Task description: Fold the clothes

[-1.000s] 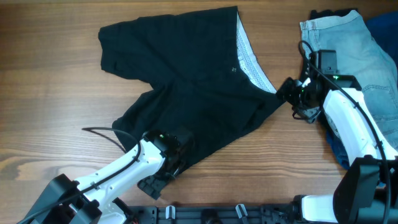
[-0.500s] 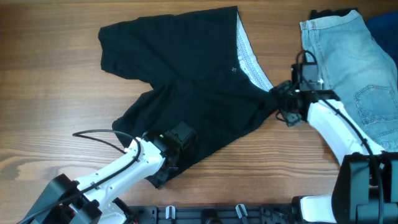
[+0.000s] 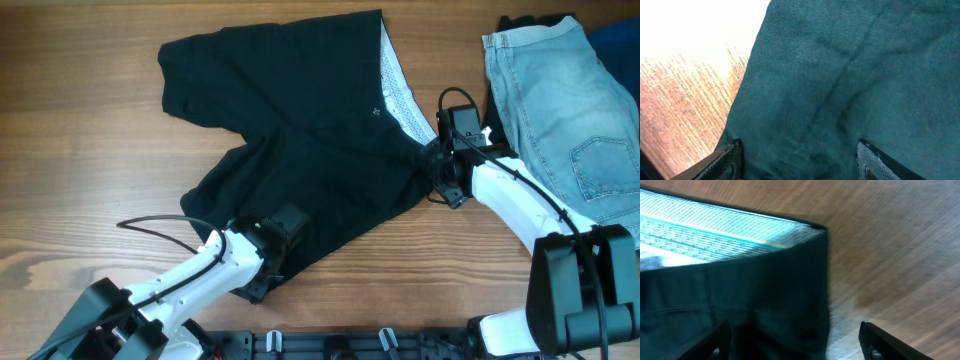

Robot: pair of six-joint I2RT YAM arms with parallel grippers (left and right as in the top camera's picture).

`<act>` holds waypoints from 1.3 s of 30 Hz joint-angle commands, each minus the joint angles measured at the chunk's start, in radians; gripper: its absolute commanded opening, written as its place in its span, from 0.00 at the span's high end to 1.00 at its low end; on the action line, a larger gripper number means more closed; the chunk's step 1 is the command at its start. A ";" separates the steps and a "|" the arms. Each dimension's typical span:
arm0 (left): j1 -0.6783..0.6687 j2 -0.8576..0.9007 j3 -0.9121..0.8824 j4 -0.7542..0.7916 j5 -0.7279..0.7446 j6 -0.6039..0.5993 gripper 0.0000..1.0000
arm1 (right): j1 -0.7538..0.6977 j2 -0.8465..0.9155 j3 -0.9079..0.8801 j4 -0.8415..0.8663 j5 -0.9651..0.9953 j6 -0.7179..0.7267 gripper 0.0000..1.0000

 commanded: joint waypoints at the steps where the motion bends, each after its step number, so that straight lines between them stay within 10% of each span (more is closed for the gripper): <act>1: -0.004 -0.008 -0.038 0.036 0.002 -0.020 0.29 | 0.003 0.014 -0.003 0.008 0.047 -0.039 0.17; 14: -0.003 -0.008 -0.047 -0.052 0.090 -0.017 0.31 | 0.003 0.105 -0.003 -0.004 0.041 -0.053 0.16; 17: -0.004 -0.008 -0.047 -0.050 0.112 -0.016 0.49 | 0.003 0.139 -0.003 0.008 0.026 -0.066 0.20; 22: -0.004 -0.008 -0.047 -0.050 0.108 -0.008 0.96 | 0.003 0.161 -0.003 0.014 0.003 -0.171 0.96; 30: -0.003 -0.009 -0.047 -0.067 0.102 -0.009 0.96 | 0.003 0.157 0.000 0.058 0.003 -0.247 0.96; 35: 0.106 -0.085 -0.047 -0.093 0.171 -0.009 0.20 | 0.003 0.156 0.002 0.127 -0.031 -0.249 0.85; 39: 0.260 -0.217 -0.047 -0.087 0.322 -0.009 0.10 | 0.003 0.156 0.002 0.145 -0.030 -0.250 0.77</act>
